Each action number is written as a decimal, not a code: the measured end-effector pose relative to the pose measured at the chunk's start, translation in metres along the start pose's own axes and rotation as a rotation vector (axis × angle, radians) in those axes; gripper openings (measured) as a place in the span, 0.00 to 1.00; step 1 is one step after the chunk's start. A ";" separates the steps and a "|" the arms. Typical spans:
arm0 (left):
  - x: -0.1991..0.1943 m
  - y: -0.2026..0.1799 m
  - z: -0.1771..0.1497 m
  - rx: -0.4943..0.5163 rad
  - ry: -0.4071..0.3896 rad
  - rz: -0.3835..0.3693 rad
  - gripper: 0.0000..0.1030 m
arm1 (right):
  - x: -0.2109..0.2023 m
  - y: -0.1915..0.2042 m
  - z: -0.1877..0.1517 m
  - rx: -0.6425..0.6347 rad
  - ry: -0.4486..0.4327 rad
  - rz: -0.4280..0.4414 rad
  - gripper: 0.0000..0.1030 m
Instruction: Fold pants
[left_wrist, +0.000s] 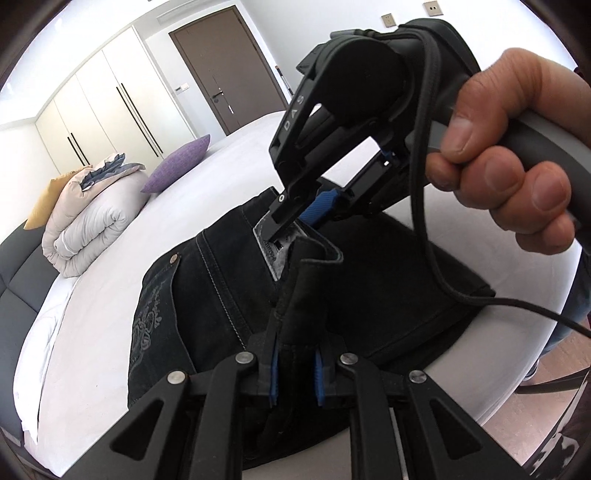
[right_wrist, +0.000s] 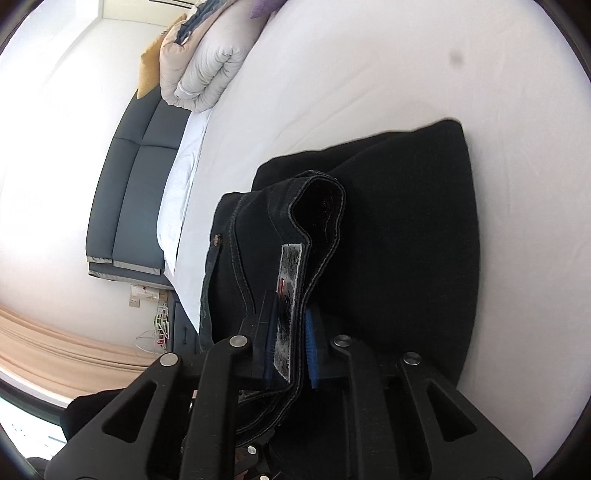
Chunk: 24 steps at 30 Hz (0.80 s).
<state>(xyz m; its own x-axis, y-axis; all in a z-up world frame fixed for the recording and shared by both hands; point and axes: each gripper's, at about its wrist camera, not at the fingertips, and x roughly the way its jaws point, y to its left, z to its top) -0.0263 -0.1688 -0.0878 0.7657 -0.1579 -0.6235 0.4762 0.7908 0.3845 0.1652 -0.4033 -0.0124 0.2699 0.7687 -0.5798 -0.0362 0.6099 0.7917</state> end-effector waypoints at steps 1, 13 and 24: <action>0.000 -0.001 0.003 0.005 -0.007 -0.006 0.14 | -0.005 0.002 0.000 -0.013 -0.010 -0.006 0.11; 0.005 -0.024 0.024 0.083 -0.034 -0.083 0.14 | -0.055 -0.037 -0.014 0.012 -0.100 -0.008 0.11; 0.016 -0.028 0.018 0.103 -0.036 -0.101 0.14 | -0.052 -0.056 -0.026 0.029 -0.143 -0.012 0.11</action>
<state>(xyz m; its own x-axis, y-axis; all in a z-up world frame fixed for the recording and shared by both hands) -0.0194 -0.2042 -0.0957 0.7256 -0.2563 -0.6386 0.5922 0.7051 0.3899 0.1286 -0.4722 -0.0316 0.4048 0.7245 -0.5579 -0.0049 0.6118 0.7910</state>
